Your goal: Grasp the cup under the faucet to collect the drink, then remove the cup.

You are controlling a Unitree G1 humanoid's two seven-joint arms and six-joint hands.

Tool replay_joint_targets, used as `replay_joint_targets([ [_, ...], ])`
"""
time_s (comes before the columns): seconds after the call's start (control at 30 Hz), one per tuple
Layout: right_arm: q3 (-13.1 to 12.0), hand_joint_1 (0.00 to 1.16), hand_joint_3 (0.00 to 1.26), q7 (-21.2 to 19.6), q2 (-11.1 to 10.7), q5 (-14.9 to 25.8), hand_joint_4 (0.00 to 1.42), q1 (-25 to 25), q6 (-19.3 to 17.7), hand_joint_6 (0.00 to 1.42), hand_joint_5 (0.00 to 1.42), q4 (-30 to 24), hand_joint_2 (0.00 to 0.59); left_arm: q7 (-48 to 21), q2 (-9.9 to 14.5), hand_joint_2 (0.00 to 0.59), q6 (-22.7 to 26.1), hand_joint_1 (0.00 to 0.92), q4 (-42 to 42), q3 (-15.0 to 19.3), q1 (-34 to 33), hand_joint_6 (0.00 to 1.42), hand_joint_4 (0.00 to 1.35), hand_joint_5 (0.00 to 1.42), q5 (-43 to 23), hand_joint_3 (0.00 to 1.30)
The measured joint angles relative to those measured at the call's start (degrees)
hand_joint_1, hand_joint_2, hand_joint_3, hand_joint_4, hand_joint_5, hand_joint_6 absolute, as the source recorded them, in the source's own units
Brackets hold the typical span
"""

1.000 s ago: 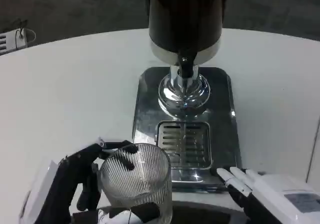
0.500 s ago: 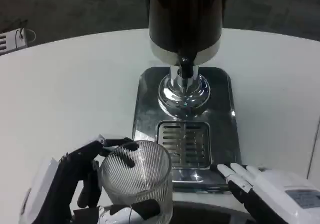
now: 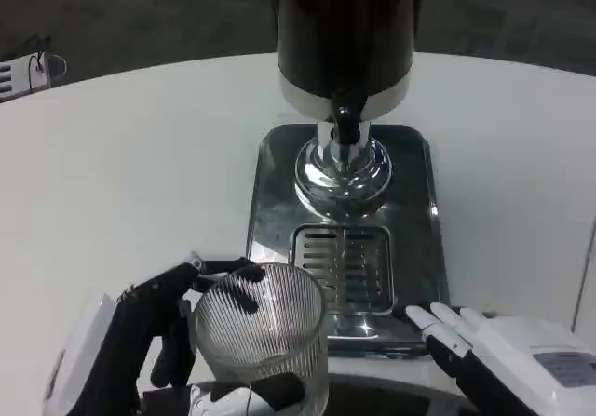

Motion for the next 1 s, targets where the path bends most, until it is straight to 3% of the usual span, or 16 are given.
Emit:
replay_joint_targets([
  [0.3,-0.45,0.52,0.04,-0.03,0.03,-0.15,0.00,0.46,0.01,0.00,0.00,-0.13,0.454,0.06,0.04,0.000,0.67,0.573,4.37,-0.26,-3.88,1.42,1.13,1.32,2.22,0.99],
  [0.6,-1.20,0.52,0.04,-1.31,1.26,-0.28,0.00,1.97,-1.37,0.00,0.00,-0.22,0.459,1.82,0.64,0.000,1.28,0.573,15.22,-1.26,-15.18,1.42,1.13,1.32,6.31,0.99],
  [1.0,-4.10,0.52,0.04,-1.82,1.86,2.35,0.00,2.86,-3.73,0.00,0.00,-0.24,0.459,7.94,1.03,0.000,3.22,0.572,28.12,-2.06,-28.06,1.42,1.13,1.32,9.29,0.99],
])
